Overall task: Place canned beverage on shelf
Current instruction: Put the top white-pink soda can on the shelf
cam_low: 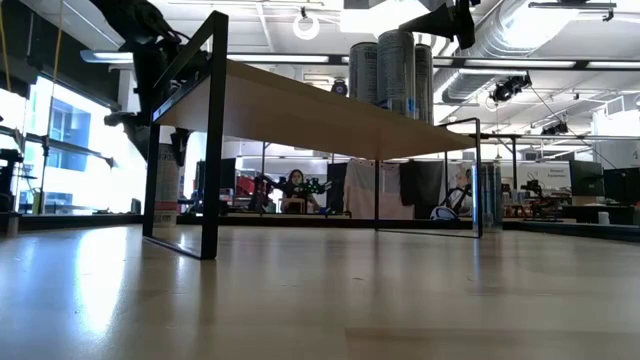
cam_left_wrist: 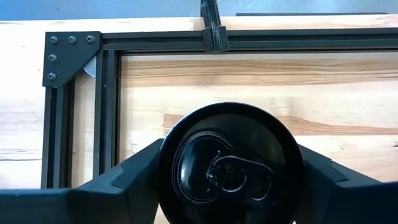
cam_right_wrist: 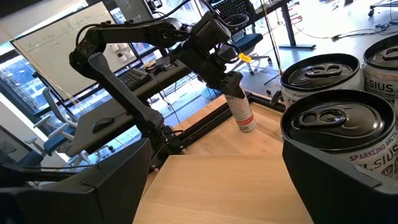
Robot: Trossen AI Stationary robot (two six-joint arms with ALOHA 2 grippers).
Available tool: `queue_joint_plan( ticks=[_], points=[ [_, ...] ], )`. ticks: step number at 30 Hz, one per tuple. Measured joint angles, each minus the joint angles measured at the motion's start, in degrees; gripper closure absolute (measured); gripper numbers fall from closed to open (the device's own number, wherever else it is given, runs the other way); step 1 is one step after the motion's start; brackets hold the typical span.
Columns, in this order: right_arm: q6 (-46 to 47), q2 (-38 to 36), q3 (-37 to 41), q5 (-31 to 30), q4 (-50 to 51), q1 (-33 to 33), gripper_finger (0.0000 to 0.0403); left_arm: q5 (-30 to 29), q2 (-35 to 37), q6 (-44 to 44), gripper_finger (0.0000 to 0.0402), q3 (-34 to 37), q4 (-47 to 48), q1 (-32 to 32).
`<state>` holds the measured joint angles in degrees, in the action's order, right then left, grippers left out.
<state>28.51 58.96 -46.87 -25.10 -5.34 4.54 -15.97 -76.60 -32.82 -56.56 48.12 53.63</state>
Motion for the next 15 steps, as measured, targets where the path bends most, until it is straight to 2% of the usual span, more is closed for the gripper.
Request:
queue_joint_plan(
  ticks=[5, 15],
  points=[
    [0.01, 0.00, 0.00, 0.00, 0.00, -0.02, 0.0052, 0.00, 0.04, 0.00, 0.0178, -0.06, -0.08, 0.00],
    [0.02, 0.00, 0.00, 0.00, -0.02, 0.00, 0.0052, 0.02, 0.04, 1.38, 0.0177, -0.06, -0.11, 0.00]
  ],
)
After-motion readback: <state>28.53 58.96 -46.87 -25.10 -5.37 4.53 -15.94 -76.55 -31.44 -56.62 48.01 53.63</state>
